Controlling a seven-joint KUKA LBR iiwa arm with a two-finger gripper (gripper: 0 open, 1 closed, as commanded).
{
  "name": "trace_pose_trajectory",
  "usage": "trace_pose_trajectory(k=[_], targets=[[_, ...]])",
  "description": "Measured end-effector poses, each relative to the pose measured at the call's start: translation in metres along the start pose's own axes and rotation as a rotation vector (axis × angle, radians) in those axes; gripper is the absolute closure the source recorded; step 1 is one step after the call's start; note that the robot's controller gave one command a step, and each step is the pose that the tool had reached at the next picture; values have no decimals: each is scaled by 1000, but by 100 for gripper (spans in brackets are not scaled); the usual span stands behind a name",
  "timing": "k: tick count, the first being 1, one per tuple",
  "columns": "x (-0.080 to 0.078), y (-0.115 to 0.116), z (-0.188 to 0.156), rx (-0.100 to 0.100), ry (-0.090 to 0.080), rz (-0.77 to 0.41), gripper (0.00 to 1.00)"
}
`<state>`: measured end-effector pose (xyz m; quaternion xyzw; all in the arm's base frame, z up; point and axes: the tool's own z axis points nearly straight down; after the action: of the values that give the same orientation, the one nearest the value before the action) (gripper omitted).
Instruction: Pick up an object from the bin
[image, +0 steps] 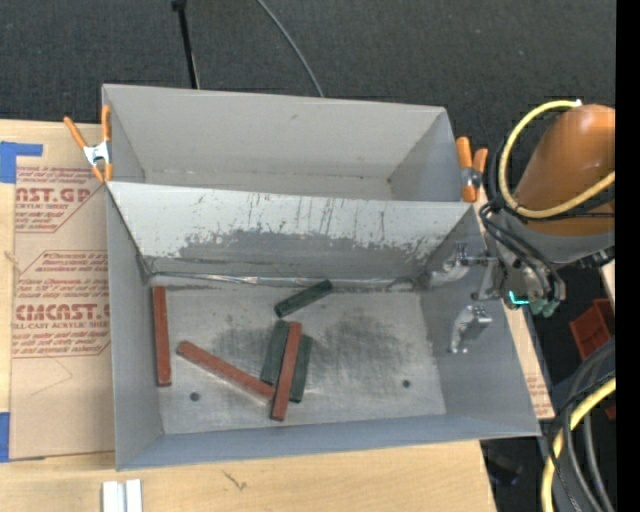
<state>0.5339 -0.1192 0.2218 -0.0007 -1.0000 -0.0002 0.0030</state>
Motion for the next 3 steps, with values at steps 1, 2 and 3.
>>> trace_pose_trajectory(k=[1,2,3], targets=[[-2,1,-5,1,-8,-2,0],[22,78,54,0,-7,-126,100],[22,78,54,1,-7,-126,0]])
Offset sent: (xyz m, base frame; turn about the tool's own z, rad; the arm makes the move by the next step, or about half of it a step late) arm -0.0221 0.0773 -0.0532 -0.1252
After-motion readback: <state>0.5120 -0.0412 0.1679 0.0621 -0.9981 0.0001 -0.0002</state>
